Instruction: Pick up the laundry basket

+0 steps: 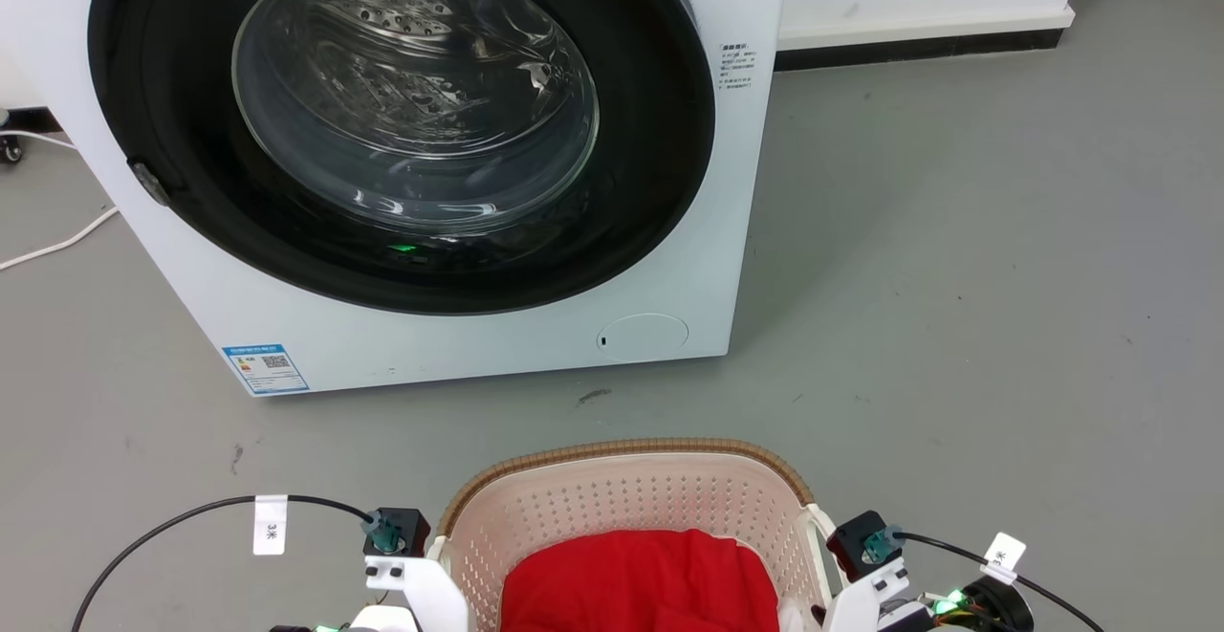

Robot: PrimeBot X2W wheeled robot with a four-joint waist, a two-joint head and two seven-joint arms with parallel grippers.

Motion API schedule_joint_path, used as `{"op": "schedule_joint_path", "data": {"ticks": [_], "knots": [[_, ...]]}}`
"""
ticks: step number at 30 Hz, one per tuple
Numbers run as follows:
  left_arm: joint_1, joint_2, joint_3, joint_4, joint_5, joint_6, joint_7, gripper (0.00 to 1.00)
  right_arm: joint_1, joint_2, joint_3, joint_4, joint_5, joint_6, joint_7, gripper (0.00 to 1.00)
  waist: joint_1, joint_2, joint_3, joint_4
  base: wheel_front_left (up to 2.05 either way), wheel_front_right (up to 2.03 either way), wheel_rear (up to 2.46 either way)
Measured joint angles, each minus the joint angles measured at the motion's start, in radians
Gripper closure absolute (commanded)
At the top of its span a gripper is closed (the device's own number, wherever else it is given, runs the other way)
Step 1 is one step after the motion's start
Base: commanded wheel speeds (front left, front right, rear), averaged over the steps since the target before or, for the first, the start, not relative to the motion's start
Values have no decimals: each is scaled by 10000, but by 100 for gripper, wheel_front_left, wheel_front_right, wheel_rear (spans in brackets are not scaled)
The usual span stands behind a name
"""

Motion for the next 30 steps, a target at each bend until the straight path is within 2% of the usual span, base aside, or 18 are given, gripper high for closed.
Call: {"op": "schedule_joint_path", "data": {"ticks": [30], "knots": [[3, 52, -867, 163, -1076, -12, -107, 100, -26, -56, 652, 44, 614, 4, -92, 100, 1, 0, -65, 100, 0, 0, 0]]}}
